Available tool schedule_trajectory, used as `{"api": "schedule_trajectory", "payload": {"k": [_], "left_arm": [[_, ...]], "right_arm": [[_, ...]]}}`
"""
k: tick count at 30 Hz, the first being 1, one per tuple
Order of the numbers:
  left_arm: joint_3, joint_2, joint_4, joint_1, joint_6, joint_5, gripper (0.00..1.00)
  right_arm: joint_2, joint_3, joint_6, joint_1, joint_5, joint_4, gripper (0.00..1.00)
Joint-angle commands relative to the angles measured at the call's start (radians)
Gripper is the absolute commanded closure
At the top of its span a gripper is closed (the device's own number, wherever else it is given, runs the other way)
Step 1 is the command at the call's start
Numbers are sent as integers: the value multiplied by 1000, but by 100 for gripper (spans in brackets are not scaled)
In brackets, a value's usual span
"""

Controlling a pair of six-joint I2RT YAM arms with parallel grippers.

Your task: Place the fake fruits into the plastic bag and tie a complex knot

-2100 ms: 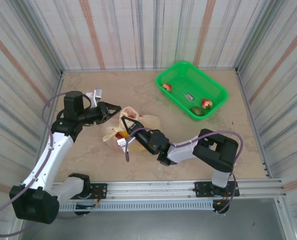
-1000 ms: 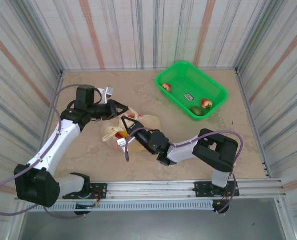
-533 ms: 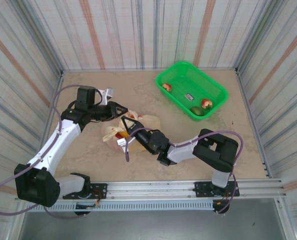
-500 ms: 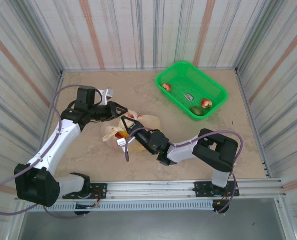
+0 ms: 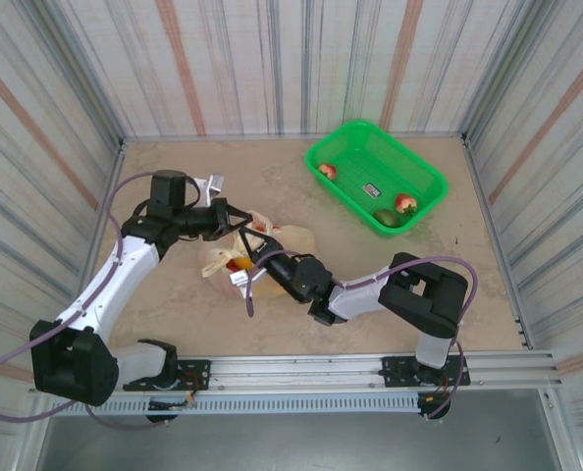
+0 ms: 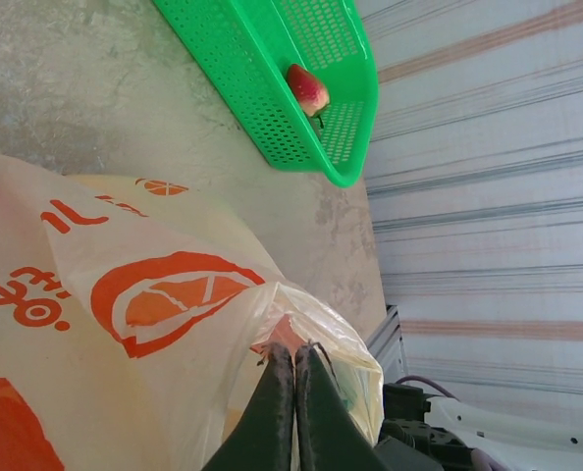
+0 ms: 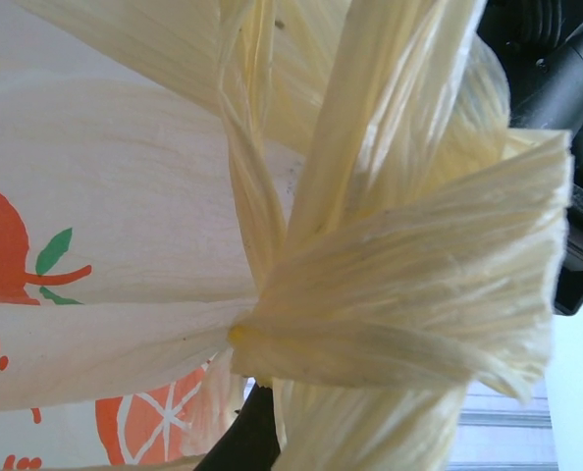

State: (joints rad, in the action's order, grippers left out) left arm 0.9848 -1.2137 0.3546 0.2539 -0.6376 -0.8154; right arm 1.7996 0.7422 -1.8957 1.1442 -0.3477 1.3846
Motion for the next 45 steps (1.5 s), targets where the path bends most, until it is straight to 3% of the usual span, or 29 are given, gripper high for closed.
{"api": "schedule_trajectory", "payload": {"k": [1, 10, 24, 28, 36, 45], "left_arm": [[-8, 40, -32, -17, -34, -66, 100], [-24, 84, -49, -49, -38, -25, 100], [-80, 115, -114, -56, -75, -16, 100], [-72, 126, -101, -69, -60, 2, 100], [-98, 143, -167, -80, -97, 9, 100], [-136, 172, -209, -79, -101, 22, 100]], "right_arm": [[20, -1, 19, -3, -7, 12, 100], [27, -10, 45, -6, -17, -6, 100], [-1, -2, 97, 7, -30, -29, 76], [-25, -2, 121, 9, -36, -46, 74], [-90, -10, 200, 28, -69, -148, 61], [-246, -3, 392, 74, -59, -501, 45]]}}
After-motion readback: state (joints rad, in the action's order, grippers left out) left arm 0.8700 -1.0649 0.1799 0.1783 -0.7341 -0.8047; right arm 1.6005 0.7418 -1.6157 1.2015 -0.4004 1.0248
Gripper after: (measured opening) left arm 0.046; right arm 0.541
